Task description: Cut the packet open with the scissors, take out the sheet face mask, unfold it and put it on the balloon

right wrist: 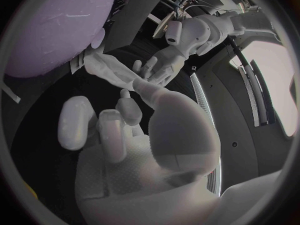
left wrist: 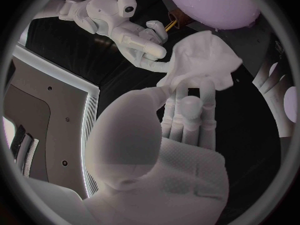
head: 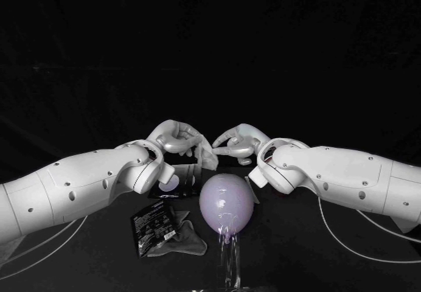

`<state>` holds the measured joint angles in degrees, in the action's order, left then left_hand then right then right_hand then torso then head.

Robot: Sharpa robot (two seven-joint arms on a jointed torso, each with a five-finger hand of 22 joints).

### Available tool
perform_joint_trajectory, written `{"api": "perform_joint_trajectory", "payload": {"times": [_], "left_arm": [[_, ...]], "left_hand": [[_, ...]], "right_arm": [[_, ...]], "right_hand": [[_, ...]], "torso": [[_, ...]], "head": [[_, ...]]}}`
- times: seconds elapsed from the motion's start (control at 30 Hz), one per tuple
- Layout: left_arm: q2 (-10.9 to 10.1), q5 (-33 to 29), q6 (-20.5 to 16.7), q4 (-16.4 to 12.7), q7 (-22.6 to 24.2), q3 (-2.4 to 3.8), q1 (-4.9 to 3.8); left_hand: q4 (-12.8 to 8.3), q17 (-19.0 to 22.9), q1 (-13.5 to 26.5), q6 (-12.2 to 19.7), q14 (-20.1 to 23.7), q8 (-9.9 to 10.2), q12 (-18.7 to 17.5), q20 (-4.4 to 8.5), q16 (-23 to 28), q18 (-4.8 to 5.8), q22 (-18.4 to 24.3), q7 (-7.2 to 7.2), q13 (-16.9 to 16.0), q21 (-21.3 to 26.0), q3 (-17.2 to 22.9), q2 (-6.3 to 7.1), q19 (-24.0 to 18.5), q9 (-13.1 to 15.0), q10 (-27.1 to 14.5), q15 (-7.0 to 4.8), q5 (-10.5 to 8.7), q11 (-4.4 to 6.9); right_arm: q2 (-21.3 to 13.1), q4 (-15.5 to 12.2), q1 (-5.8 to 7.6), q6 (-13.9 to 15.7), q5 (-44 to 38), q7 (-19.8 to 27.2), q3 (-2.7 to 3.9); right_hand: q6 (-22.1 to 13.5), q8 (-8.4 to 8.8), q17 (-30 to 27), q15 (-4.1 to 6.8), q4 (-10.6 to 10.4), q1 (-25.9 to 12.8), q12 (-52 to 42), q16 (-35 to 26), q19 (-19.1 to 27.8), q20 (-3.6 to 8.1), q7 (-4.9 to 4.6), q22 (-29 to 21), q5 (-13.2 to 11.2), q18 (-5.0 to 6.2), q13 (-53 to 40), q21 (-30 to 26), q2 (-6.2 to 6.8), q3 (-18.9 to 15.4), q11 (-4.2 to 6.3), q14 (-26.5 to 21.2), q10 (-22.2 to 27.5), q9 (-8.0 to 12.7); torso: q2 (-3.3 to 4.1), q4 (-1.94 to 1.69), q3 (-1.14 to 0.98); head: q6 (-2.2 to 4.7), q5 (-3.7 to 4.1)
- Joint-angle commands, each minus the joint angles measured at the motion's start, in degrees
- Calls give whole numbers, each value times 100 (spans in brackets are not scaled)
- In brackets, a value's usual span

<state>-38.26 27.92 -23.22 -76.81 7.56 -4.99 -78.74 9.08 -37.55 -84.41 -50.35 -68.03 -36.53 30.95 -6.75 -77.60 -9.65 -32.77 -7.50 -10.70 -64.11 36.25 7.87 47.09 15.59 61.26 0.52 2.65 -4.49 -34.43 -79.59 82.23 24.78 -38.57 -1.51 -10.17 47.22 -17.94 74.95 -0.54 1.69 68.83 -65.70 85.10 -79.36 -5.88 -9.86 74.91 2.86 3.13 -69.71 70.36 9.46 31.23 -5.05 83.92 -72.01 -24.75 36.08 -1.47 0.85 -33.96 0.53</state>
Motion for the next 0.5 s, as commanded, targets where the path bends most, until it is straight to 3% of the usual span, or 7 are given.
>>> {"api": "perform_joint_trajectory", "payload": {"times": [0.03,0.23,0.5], "left_arm": [[18,-69,102,-17,133,8,-7],[21,-134,92,-20,181,9,-7],[27,-154,121,-17,160,10,-8]], "left_hand": [[-88,-46,121,-19,-8,-97,43,10,-53,-84,-14,12,-24,-46,162,17,-45,147,114,-37,23,95],[-208,-110,327,-9,-48,-183,107,15,-90,-88,-44,37,-78,-88,401,82,-57,262,134,-56,25,120],[-474,-165,658,-20,-87,-293,249,29,-125,-91,-97,70,-209,-169,759,189,-74,444,146,-83,82,150]], "right_arm": [[19,37,2,229,-1479,-299,1],[39,157,-2,456,-2498,-598,0],[71,104,-19,760,-2990,-426,0]], "right_hand": [[-72,82,590,-51,-14,-16,47,-35,26,-45,-8,916,-5,99,34,-45,87,-98,-2,179,80,33],[-203,242,492,-97,-109,-71,194,-90,128,-116,-48,870,-8,141,182,-214,212,-369,-48,107,280,104],[-219,333,460,-134,-245,-79,204,-102,143,-180,-76,868,7,155,245,-239,279,-669,-83,69,381,150]], "torso": [[-1,2,-1],[1,-1,-1],[0,0,-2]], "head": [[-5,2],[3,4],[-9,5]]}}
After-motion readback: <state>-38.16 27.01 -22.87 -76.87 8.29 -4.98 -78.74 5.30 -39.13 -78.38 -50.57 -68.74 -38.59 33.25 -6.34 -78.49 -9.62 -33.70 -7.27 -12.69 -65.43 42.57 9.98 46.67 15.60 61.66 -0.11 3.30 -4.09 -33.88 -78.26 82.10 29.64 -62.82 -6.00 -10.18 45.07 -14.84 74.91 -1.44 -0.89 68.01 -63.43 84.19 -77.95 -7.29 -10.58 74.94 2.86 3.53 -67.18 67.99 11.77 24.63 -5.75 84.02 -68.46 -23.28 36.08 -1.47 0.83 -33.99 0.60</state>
